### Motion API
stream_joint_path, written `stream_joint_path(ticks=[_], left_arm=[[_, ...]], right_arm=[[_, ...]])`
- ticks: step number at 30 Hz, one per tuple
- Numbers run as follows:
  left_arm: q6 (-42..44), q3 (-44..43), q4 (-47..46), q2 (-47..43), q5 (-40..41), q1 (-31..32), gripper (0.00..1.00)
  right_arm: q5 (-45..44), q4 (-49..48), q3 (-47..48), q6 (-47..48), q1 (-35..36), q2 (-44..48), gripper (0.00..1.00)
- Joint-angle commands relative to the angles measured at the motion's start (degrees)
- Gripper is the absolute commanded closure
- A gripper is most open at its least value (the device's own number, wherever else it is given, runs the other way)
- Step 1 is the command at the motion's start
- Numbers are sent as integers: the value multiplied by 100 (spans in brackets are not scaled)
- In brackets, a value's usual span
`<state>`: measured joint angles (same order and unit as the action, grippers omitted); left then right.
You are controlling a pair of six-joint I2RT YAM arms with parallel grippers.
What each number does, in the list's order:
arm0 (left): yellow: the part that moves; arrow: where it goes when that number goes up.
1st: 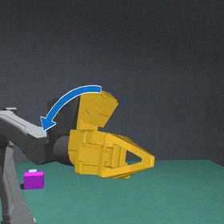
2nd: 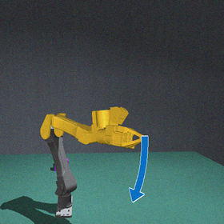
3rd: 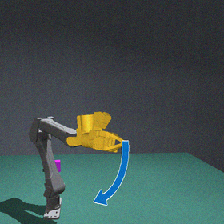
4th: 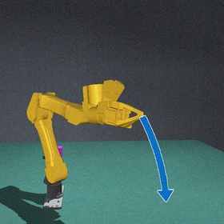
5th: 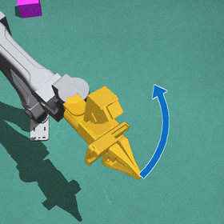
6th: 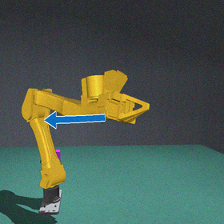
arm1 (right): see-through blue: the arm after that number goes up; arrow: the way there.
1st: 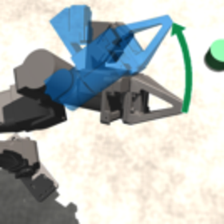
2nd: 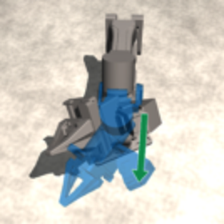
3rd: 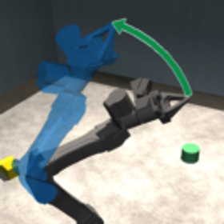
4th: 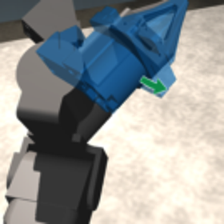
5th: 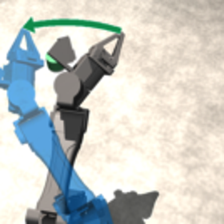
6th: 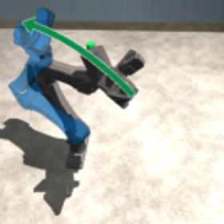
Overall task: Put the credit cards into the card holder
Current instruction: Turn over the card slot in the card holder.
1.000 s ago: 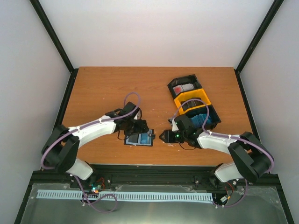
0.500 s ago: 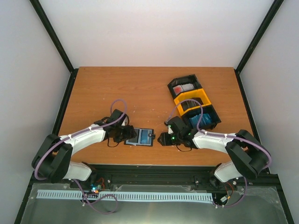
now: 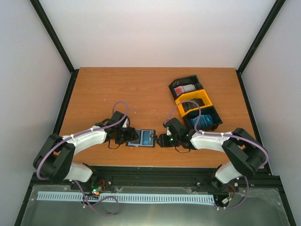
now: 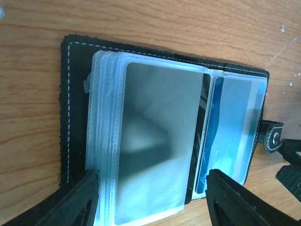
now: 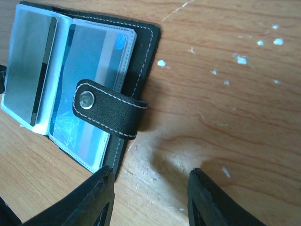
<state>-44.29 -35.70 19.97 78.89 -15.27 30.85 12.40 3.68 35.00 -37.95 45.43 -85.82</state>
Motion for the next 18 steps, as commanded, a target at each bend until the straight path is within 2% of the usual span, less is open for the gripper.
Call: stream_joint_path(ticks=[1, 7, 11, 18], left_arm=[[102, 28, -249, 47, -242, -31, 35], [80, 100, -512, 61, -638, -81, 37], [71, 99, -637, -36, -902, -80, 41], [141, 47, -790, -286, -1178, -95, 41]], right_arm=[[200, -301, 129, -35, 79, -214, 57], [732, -736, 222, -134, 73, -607, 58], [834, -859, 231, -170, 80, -711, 59], [870, -935, 192, -205, 80, -754, 59]])
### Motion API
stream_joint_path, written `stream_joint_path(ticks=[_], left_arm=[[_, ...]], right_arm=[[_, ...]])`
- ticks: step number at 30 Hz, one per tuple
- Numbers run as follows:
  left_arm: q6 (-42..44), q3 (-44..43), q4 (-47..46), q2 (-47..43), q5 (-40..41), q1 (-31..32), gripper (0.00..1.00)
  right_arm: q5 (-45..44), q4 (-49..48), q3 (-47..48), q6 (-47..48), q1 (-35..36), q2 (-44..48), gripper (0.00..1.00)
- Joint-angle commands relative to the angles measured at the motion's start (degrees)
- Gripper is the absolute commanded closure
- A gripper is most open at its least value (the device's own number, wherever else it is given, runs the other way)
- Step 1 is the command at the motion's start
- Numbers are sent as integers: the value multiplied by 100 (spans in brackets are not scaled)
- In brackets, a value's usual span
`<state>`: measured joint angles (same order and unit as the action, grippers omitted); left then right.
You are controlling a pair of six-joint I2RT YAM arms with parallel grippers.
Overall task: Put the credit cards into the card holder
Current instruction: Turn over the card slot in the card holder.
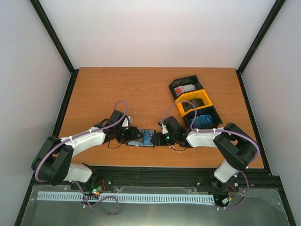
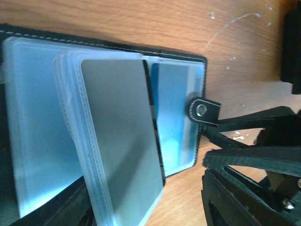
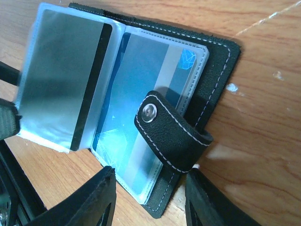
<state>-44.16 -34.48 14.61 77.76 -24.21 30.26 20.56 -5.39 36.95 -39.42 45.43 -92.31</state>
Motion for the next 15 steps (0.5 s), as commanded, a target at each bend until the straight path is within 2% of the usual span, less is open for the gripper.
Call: stream_joint_path(ticks=[1, 8, 15], left_arm=[[133, -64, -294, -181, -297, -30, 41], [287, 32, -860, -141, -742, -29, 38], [414, 108, -1714, 208, -1722, -30, 37]], right_arm=[[33, -23, -9, -59, 73, -103, 59], [-108, 0, -83, -48, 78, -4, 59], [-649, 169, -219, -106, 79, 271, 60]])
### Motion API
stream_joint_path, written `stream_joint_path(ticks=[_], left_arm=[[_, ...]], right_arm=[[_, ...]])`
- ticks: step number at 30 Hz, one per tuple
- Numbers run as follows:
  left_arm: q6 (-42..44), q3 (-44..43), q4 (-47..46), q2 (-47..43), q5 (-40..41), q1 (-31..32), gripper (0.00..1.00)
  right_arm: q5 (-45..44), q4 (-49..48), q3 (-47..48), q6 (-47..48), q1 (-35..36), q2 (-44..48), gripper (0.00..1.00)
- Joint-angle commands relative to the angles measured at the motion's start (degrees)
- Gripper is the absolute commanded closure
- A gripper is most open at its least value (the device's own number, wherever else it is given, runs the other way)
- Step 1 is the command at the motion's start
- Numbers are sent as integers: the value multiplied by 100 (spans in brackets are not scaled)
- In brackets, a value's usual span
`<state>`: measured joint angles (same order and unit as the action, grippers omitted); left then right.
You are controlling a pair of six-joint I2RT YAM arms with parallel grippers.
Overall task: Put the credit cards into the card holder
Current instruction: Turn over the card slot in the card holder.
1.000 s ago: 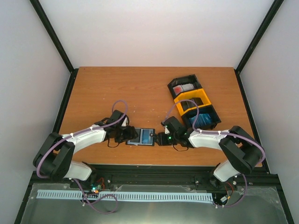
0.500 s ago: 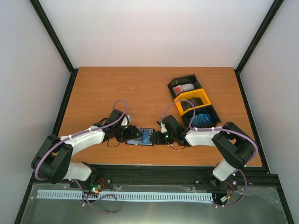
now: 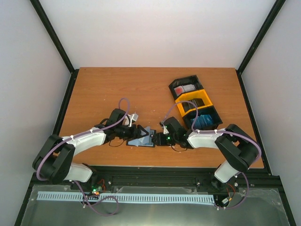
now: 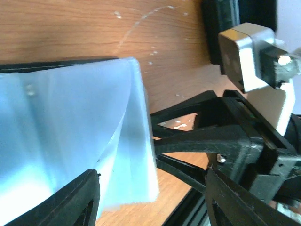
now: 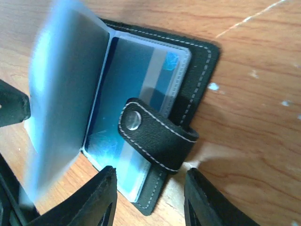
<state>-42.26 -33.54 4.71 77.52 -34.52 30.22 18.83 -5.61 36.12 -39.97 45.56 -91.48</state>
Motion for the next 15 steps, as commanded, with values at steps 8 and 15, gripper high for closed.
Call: stream_joint_path(ticks=[8, 15], left_arm=[[272, -37, -707, 478, -643, -25, 39], [175, -146, 134, -525, 863, -25, 35]], right_arm=[[-1312, 550, -342, -125, 64, 1019, 61], [-1020, 777, -71, 213, 75, 1281, 63]])
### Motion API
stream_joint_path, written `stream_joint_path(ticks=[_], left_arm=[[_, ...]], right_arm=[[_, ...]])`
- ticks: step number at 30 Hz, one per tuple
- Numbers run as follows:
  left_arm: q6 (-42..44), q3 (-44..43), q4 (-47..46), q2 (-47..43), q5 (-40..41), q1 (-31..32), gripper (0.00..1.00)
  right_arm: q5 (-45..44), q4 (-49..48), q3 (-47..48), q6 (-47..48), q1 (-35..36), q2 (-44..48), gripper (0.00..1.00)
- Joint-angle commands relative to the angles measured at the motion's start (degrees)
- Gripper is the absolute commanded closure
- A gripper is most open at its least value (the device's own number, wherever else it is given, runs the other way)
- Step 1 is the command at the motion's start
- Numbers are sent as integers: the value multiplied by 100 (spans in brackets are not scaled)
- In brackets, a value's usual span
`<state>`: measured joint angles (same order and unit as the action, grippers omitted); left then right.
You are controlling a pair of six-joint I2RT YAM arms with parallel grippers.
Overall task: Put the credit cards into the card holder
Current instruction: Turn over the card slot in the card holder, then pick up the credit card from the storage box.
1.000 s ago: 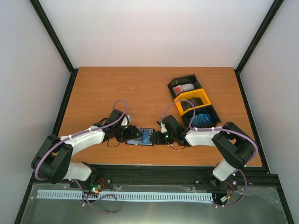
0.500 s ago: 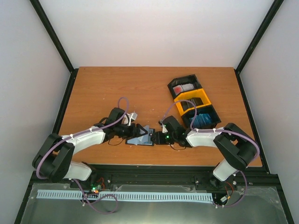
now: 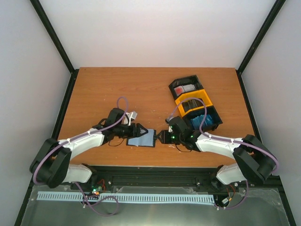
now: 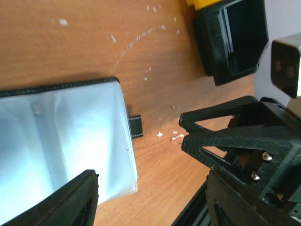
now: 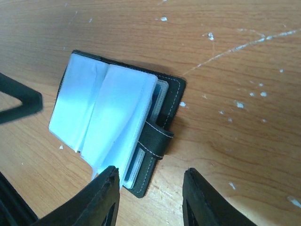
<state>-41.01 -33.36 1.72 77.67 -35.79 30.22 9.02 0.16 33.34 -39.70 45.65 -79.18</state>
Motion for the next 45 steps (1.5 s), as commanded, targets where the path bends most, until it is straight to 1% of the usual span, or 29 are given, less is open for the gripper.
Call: stream_joint_path(ticks=[1, 4, 8, 10, 13, 15, 18, 22, 24, 26, 31, 34, 39, 42, 45], left_arm=[[22, -109, 489, -681, 1171, -25, 34], [-19, 13, 505, -944, 1344, -25, 33], [-79, 39, 590, -775, 1278, -25, 35], [-135, 92, 542, -635, 1253, -25, 39], [-187, 152, 350, -365, 988, -25, 49], [-179, 134, 228, -168, 873, -25, 51], [-128, 84, 202, -98, 944, -29, 50], [54, -175, 496, -103, 1314, -29, 45], [179, -369, 687, -136, 1555, -32, 44], [302, -551, 929, -206, 1726, -124, 42], [632, -959, 1145, -331, 1522, -935, 40], [844, -1192, 1191, -279, 1357, -1393, 39], [878, -1444, 892, 104, 600, -2035, 39], [882, -1691, 797, 478, 304, -2270, 40], [943, -1961, 807, 849, 192, -2428, 40]], right_arm=[[-61, 234, 236, 183, 67, 57, 63], [-115, 316, 349, 184, 67, 60, 64], [-187, 516, 511, 199, 67, -29, 65], [-132, 542, 557, 180, 67, -105, 66], [-103, 622, 638, 169, 74, -236, 67], [-210, 740, 686, 157, 76, -247, 68], [-702, 1142, 838, 255, 63, -149, 68], [-1473, 1929, 1271, 625, -50, 122, 67], [-1762, 2373, 1502, 845, -269, 333, 66], [-2012, 2808, 1718, 1048, -696, 609, 64], [-1920, 3555, 2068, 1700, -1993, 849, 58], [-1838, 3769, 2255, 2142, -2597, 608, 56], [-1615, 3885, 2463, 2620, -3419, -2, 56], [-1392, 3803, 2558, 2686, -3710, -339, 57], [-1371, 3679, 2661, 2686, -3801, -692, 57]])
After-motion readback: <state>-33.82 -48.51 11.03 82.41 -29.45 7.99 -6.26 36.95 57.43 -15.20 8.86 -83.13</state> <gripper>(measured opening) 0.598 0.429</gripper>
